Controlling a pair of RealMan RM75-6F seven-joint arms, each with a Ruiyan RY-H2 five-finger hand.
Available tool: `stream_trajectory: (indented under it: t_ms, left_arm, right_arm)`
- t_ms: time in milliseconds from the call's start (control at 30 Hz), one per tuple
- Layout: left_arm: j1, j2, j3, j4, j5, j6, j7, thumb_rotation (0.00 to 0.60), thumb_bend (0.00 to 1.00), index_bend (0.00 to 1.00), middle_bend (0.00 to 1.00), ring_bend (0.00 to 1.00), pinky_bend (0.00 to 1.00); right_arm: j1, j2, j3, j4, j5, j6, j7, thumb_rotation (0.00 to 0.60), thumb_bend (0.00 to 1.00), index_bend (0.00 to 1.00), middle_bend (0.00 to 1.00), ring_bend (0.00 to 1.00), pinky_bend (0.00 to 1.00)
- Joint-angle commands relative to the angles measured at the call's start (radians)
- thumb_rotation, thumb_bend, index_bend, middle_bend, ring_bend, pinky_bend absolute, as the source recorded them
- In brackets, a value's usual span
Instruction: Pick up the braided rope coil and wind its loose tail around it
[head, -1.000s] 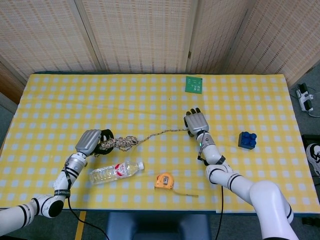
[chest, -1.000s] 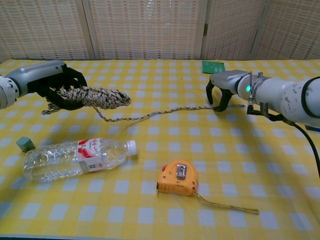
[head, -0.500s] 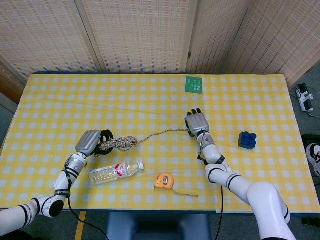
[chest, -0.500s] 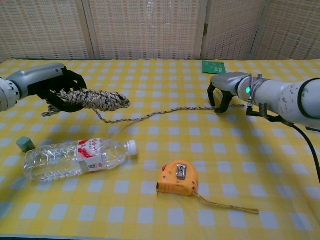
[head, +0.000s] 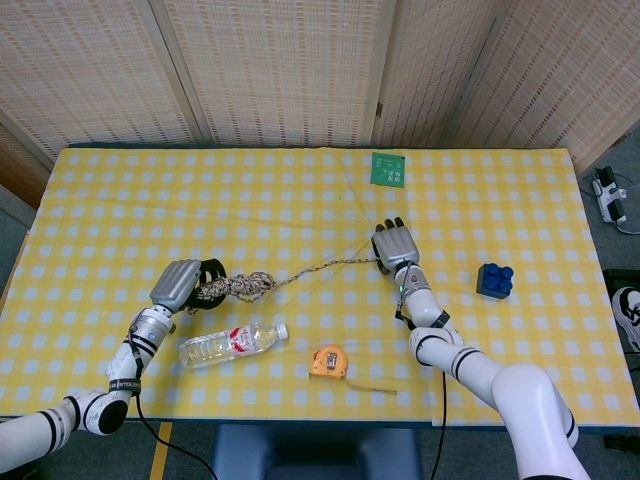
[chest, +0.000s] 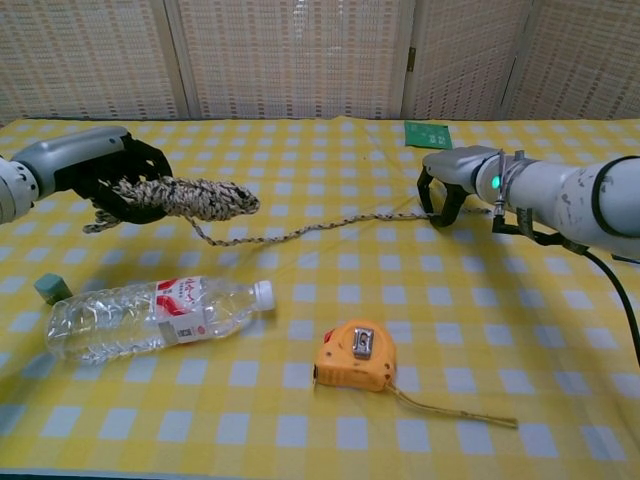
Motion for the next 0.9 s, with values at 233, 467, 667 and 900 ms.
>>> stream_trajectory:
  t_ms: [233,467,667,900]
  left_arm:
    - [0.004,0.0,-0.001,0.003,0.004,0.005,-0.008,0.6,0.69,0.69,0.67,0.65,0.72]
    - [0.008,0.001,-0.008,-0.002,0.011,0.014,-0.034,0.6,0.69,0.69,0.67,0.65,0.72]
    - [0.005,0.005,-0.025,-0.033,0.054,0.042,-0.09,0.6,0.7,0.69,0.67,0.65,0.72]
    - [-0.01,0.009,-0.023,-0.094,0.117,0.065,-0.109,0.6,0.7,0.69,0.68,0.65,0.72]
  right_arm:
    - [0.0,0.0,0.0,-0.004,0.011,0.003,-0.018,0.6,0.45,0.58,0.27,0.12,0.09]
    - [-0.019,0.041,0.013,-0.082,-0.023,0.063,0.012,0.6,0.48,0.61,0.29,0.14,0.04]
    - [-0.092,0.184,0.024,-0.357,-0.141,0.222,0.095,0.6,0.48,0.62,0.31,0.18,0.0]
    - [-0.168,0.322,0.035,-0.656,-0.178,0.302,0.169,0.6,0.49,0.63,0.4,0.36,0.01]
